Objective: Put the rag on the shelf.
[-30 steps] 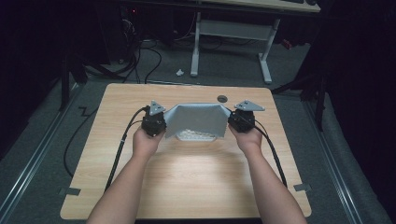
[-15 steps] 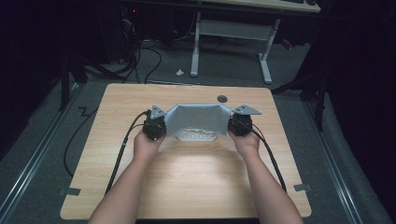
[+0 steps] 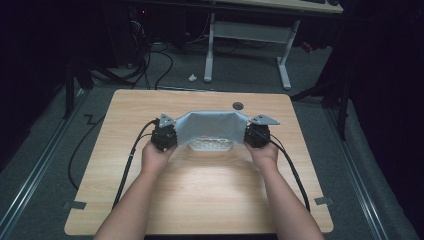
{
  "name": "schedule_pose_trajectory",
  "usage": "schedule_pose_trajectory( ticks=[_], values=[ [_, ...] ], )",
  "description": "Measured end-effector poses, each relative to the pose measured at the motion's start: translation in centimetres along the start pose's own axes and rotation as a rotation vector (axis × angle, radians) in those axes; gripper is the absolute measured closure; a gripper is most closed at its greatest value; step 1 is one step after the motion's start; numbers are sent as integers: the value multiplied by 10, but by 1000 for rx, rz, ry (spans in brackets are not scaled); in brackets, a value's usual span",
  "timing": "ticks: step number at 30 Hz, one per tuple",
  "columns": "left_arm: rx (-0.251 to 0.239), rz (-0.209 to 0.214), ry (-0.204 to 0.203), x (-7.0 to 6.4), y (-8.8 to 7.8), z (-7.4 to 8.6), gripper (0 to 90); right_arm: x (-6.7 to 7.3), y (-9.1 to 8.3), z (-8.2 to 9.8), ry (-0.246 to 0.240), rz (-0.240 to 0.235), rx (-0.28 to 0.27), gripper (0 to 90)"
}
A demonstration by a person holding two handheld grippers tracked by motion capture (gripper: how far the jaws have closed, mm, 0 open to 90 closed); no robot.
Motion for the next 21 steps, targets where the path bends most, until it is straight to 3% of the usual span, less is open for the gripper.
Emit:
schedule_pose_trajectory(
  ticks=[8,21],
  values=[
    [-30,-23,-52,16,-15,-2,732,-7,-5,-5,18,14,-12,789],
    [-46,-56,-49,29,-30,-4,730,-22,-19,-13,32,36,-42,738]
  ],
)
Point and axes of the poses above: each handheld gripper's, and its own axes: y roughly forward along the jaws, z roughly out of its underside, x roughly to its left, the point moved 9 cm from there along y, roughly forward along the jaws, and after that the axes turned 5 degrees about z, right-handed, at the moved point
